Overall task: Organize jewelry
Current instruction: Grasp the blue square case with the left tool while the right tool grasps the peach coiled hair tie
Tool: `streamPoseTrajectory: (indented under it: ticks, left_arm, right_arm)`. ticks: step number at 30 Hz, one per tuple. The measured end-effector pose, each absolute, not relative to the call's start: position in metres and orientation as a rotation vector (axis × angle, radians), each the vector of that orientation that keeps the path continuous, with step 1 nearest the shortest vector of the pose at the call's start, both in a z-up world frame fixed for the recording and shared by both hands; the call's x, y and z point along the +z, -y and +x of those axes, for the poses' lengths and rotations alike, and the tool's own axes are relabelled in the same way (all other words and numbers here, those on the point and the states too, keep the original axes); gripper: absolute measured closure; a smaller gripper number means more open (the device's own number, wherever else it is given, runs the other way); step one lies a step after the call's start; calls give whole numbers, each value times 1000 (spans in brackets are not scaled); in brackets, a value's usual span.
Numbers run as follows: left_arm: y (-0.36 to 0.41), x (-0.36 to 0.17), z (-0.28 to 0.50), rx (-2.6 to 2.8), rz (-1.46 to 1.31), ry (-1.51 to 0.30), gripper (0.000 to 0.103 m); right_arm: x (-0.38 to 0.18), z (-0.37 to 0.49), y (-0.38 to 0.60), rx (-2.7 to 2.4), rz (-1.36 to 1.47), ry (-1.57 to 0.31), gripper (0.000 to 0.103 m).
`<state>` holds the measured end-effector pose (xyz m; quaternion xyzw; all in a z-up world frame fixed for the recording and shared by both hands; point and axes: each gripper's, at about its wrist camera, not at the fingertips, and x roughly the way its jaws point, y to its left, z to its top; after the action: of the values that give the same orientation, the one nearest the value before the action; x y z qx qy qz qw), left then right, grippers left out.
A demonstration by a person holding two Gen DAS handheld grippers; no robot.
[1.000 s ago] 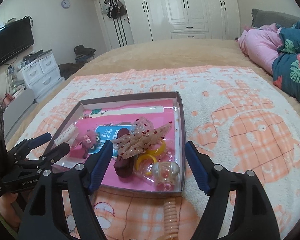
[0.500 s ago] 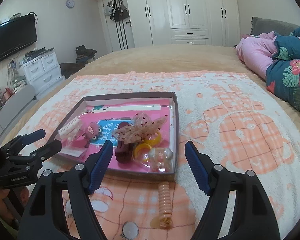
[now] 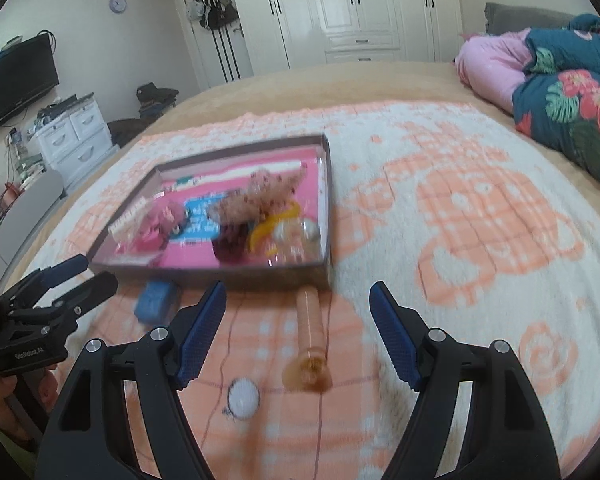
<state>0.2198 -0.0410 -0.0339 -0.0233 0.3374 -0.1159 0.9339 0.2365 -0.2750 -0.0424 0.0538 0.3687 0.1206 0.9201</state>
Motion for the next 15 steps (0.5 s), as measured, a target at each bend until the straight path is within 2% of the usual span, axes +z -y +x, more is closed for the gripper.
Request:
streamPoseTrajectory:
  ticks: [10, 13, 15]
  left_arm:
    - [60, -62, 220, -256, -31, -770, 15]
    - [62, -71, 224, -249, -37, -794, 16]
    - [62, -75, 227, -248, -43, -809, 16]
  right_arm:
    - [-68, 245, 278, 229, 100, -844, 33]
    - [-75, 250, 275, 247, 94, -871, 37]
    - [-83, 253, 273, 260, 98, -903, 44]
